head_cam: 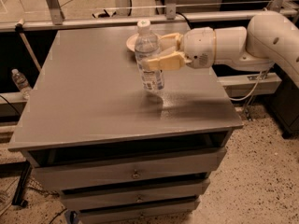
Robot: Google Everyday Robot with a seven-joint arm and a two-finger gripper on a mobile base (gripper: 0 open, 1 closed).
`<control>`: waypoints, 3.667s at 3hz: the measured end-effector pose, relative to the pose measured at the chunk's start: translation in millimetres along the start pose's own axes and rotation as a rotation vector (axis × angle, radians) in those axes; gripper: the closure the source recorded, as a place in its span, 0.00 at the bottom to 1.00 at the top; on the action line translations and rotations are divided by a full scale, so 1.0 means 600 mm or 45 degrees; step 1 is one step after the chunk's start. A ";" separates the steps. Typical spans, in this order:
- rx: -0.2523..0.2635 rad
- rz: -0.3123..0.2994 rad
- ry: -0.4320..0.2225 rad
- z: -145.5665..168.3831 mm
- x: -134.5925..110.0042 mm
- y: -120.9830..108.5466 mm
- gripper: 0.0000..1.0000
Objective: Place blue plastic bottle upright
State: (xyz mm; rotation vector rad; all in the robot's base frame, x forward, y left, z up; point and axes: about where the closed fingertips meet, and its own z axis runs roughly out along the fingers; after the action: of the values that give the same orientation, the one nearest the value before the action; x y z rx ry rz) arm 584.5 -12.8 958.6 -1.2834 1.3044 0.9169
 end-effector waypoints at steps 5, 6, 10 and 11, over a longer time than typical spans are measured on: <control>0.060 0.140 -0.132 -0.011 0.056 -0.011 0.78; 0.055 0.139 -0.133 -0.007 0.054 -0.009 0.54; 0.086 0.110 -0.070 -0.031 0.038 -0.008 0.00; 0.152 0.107 0.036 -0.084 0.032 -0.016 0.00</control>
Offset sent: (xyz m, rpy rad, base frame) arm 0.0124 -0.0225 -0.0287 0.1317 0.0808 -0.0649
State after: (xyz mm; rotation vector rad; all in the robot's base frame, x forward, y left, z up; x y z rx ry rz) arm 587.9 -66.7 949.4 -1.1606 1.4229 0.8685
